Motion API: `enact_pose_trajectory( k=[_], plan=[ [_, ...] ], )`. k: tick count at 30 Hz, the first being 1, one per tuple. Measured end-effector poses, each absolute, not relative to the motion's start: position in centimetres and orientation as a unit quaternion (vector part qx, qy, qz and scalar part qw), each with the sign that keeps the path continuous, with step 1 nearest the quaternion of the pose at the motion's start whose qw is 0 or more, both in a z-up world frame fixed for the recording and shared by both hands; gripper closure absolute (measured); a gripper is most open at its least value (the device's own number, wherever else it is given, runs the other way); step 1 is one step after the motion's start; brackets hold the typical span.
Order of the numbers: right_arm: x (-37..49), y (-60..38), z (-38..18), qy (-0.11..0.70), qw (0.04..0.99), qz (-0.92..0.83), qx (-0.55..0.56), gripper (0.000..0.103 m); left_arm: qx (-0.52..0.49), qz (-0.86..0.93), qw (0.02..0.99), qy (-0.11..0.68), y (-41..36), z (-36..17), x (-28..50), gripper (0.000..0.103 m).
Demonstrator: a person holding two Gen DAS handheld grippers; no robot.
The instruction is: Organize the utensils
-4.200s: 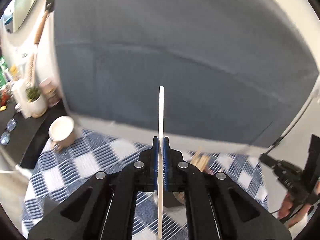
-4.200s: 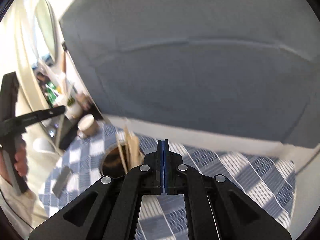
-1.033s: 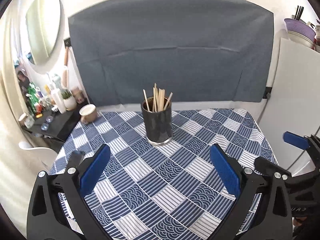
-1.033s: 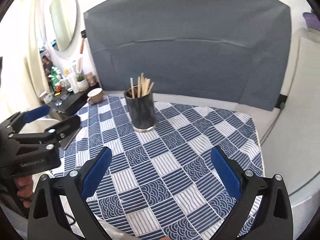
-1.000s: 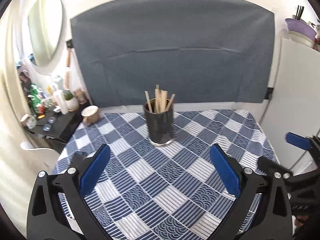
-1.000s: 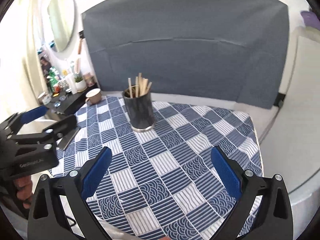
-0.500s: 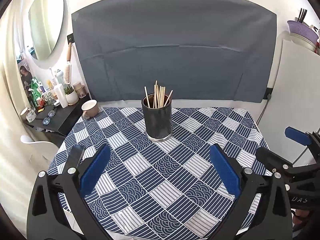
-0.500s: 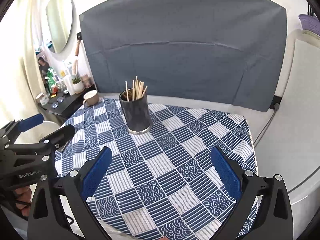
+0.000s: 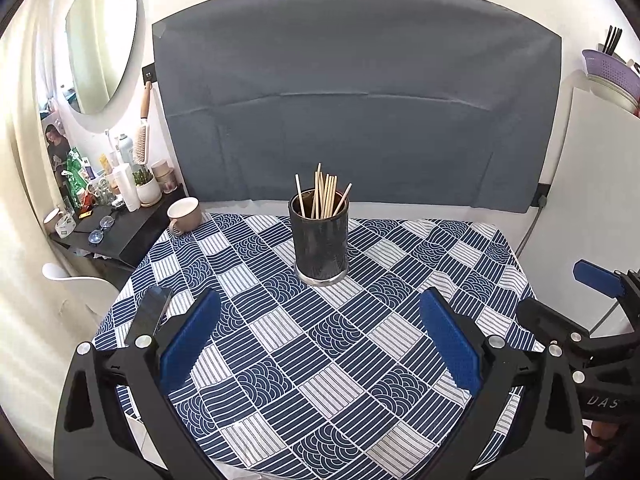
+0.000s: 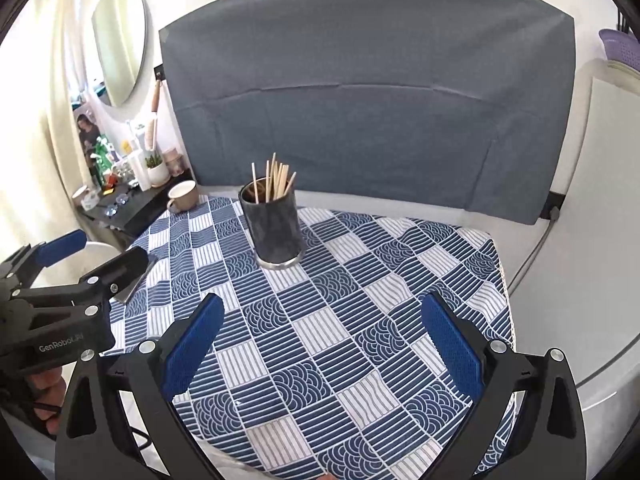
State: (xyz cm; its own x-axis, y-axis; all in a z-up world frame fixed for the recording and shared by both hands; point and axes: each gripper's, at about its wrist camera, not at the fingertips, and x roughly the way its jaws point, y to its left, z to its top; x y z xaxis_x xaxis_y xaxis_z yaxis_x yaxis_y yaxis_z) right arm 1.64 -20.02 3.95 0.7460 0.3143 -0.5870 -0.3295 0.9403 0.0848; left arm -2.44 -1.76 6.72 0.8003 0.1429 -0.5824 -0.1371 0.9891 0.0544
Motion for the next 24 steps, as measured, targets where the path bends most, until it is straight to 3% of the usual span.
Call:
enact_pose_trajectory(
  k=[24],
  plan=[
    [2.14, -19.68, 4.49, 0.31, 0.935, 0.17, -0.017, 0.008, 0.004, 0.078, 0.948, 0.308, -1.07, 6.85, -1.89, 0.006]
  ],
)
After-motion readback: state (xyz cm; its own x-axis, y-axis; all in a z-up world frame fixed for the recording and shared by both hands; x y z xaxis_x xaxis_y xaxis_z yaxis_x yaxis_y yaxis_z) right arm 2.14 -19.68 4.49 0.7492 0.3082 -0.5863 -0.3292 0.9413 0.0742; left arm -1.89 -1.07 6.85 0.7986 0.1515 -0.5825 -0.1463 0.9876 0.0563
